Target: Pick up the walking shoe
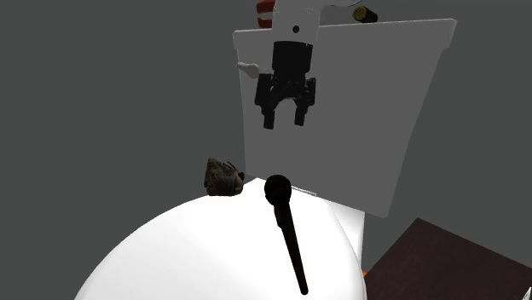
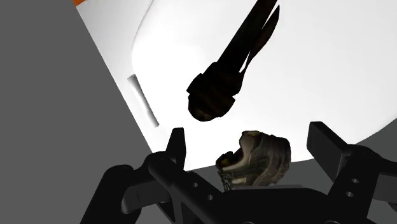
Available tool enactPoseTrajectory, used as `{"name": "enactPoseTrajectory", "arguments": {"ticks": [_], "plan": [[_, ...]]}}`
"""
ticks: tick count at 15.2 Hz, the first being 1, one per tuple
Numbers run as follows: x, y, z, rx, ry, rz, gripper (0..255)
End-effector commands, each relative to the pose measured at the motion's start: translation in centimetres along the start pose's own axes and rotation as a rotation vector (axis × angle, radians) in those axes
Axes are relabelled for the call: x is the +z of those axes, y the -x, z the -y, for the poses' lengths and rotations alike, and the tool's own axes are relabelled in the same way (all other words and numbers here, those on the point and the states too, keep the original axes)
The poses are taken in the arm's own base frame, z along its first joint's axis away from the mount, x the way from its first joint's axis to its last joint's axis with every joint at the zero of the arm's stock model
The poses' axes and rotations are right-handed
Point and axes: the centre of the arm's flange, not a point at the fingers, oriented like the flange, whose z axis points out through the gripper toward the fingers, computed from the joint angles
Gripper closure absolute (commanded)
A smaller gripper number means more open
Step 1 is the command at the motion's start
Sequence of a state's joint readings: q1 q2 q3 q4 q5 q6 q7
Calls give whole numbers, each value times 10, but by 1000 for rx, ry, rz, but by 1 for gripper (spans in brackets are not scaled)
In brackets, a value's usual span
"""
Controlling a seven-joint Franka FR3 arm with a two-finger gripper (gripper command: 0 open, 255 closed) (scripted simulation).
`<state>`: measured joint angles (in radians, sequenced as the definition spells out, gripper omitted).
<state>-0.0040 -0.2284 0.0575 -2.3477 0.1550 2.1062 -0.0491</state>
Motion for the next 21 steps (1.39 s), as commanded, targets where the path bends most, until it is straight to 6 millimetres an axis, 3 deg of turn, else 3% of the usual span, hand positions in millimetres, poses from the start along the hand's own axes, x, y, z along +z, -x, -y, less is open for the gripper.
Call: {"name": "enactPoseTrajectory", "arguments": {"ticks": [1, 18, 21], "plan": [[15, -24, -1, 13, -18, -14, 0], [126, -202, 5, 116, -165, -112, 0], [142, -203, 3, 116, -165, -112, 0]]}}
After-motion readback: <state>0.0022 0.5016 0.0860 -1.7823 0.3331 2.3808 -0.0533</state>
